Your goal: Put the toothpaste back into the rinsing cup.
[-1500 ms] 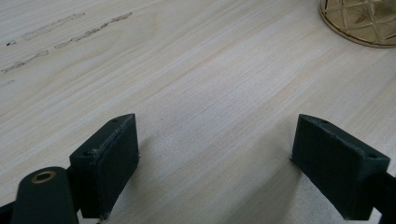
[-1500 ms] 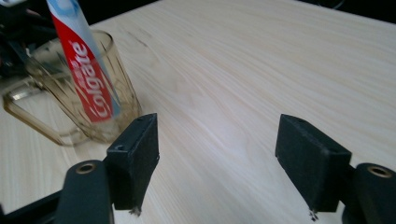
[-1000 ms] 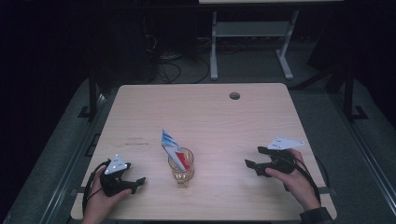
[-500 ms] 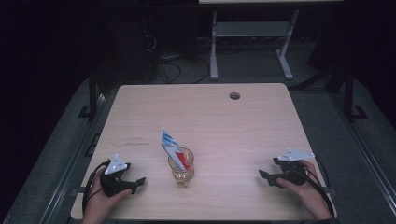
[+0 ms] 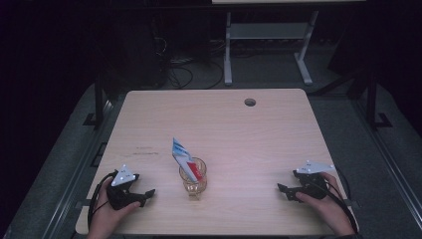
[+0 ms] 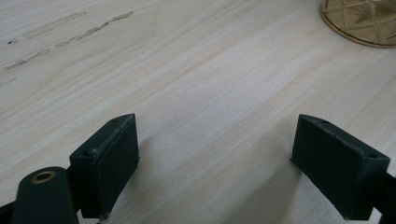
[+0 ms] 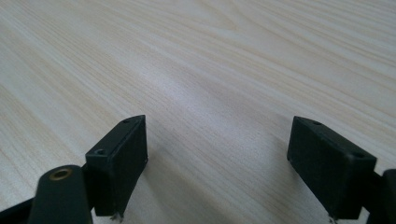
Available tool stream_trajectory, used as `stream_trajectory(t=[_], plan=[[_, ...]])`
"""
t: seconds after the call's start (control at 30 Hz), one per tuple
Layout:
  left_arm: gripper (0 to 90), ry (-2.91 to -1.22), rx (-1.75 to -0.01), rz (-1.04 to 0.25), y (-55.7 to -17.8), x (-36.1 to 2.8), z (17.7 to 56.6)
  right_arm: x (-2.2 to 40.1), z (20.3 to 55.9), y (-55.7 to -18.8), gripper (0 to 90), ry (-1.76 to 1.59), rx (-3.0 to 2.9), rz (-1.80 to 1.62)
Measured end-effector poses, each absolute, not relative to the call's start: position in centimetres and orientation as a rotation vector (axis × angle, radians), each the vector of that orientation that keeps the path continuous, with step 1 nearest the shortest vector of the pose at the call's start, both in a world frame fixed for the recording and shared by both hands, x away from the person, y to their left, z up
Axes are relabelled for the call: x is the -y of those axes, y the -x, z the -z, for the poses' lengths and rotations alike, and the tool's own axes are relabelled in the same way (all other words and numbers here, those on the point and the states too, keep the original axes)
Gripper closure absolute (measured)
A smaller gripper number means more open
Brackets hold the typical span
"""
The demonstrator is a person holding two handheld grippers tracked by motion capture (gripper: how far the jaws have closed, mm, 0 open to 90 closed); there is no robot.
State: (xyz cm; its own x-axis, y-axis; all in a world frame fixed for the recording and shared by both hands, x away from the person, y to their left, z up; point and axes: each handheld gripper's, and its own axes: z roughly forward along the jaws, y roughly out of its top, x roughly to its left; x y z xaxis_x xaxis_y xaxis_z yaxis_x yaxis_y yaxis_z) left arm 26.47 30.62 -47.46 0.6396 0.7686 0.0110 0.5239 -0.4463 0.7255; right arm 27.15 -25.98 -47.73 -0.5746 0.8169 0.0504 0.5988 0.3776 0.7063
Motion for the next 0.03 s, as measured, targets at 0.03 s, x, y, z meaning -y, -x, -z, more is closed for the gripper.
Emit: stream_trajectory(t=[0.03], plan=[[13.7,-2.147,-1.011,-0.449,-26.48,-30.63,47.47,25.97,47.73,-27.15,19.4,-1.244,-2.334,-1.003]])
